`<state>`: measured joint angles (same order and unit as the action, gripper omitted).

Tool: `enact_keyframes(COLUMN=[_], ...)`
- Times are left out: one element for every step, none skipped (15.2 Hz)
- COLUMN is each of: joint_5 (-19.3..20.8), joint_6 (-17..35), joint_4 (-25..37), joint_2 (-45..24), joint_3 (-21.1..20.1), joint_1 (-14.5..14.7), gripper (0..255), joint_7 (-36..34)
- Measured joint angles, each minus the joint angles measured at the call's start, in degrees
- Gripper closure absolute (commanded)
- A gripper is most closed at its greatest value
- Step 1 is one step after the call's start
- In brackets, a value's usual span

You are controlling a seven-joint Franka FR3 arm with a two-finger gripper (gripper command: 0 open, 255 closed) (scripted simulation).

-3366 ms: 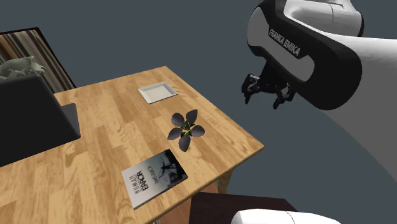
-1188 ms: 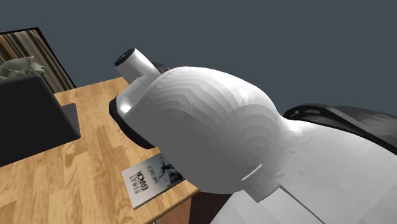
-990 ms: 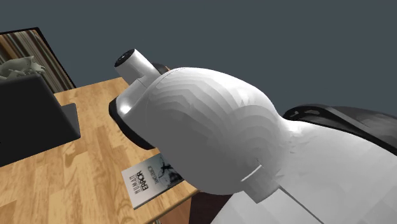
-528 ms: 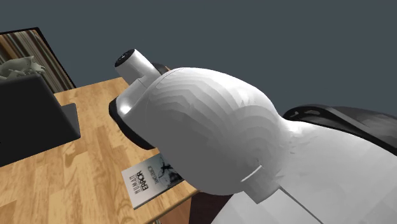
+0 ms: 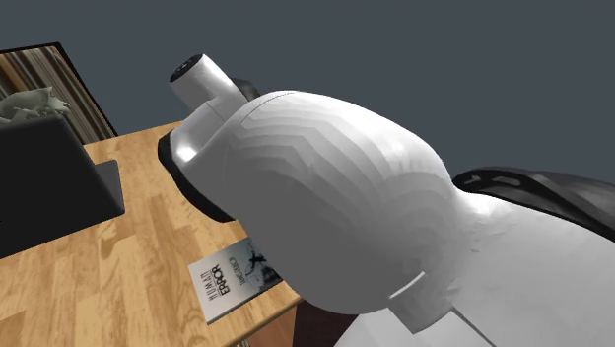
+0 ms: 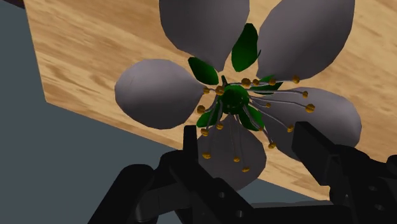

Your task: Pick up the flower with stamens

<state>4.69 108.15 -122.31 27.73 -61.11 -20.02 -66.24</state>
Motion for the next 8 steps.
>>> enact_keyframes(joint_5=[0.0,-0.1,-0.1,0.0,0.0,0.0,0.0,0.1], joint_6=[-0.7,-1.5,-2.1,-2.7,-3.4,-4.1,-4.7,-5.1], joint_4=[0.7,1.4,1.9,2.6,3.2,3.9,4.6,5.0], joint_2=[0.1,0.2,0.3,0.3,0.4,0.4,0.4,0.3], joint_3=[0.3,0.6,1.1,1.2,1.6,1.8,2.1,2.1], joint_1=[0.1,0.2,0.3,0.2,0.3,0.3,0.3,0.2], gripper=[255,255,255,255,255,255,255,255], joint_7=[0.4,0.6,1.0,1.3,1.6,1.9,2.2,2.3])
